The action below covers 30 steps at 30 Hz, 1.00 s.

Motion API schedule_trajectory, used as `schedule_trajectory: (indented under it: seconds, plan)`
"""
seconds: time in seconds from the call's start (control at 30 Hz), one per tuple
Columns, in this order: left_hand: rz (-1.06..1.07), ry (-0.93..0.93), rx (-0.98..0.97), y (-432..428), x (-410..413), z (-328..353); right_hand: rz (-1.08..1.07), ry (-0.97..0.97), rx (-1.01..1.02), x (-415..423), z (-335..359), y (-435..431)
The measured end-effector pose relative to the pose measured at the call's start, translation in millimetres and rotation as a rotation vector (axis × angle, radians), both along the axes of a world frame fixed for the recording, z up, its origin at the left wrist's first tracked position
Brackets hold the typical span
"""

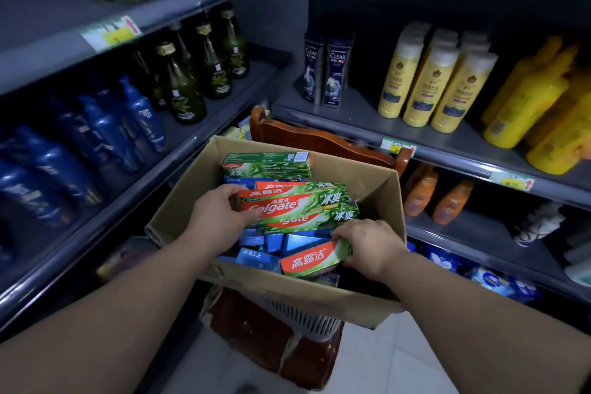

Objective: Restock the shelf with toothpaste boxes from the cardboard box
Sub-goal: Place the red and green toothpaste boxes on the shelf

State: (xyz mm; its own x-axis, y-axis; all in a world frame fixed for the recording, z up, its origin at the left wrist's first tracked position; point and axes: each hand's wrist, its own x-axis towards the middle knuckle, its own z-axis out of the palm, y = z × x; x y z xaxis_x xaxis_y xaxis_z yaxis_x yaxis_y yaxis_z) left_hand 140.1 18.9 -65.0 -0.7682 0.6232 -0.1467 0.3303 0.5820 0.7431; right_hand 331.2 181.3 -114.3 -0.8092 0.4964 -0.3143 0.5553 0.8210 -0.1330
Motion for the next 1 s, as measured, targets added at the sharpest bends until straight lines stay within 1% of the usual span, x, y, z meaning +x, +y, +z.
schedule_trajectory:
  seconds: [0.2,0.33,0.57,0.87,1.0]
  plan:
    - [0.127,0.011,0.079,-23.0,-5.5,22.4,-0.079,0.085,-0.121,-5.2,30.1,4.0]
    - [0.176,0.064,0.128,-36.6,-5.5,48.3,-0.088,0.142,-0.179,-12.6,59.6,8.9]
    - [0.259,0.207,0.128,-78.5,-14.1,94.3,-0.087,0.273,-0.337,-45.9,108.4,7.6]
    - [0.403,0.296,0.229,-141.2,-41.6,150.2,0.097,0.444,-0.333,-104.9,177.0,-28.6]
    - [0.427,0.332,0.283,-167.4,-60.3,169.5,0.177,0.463,-0.281,-138.3,204.8,-49.1]
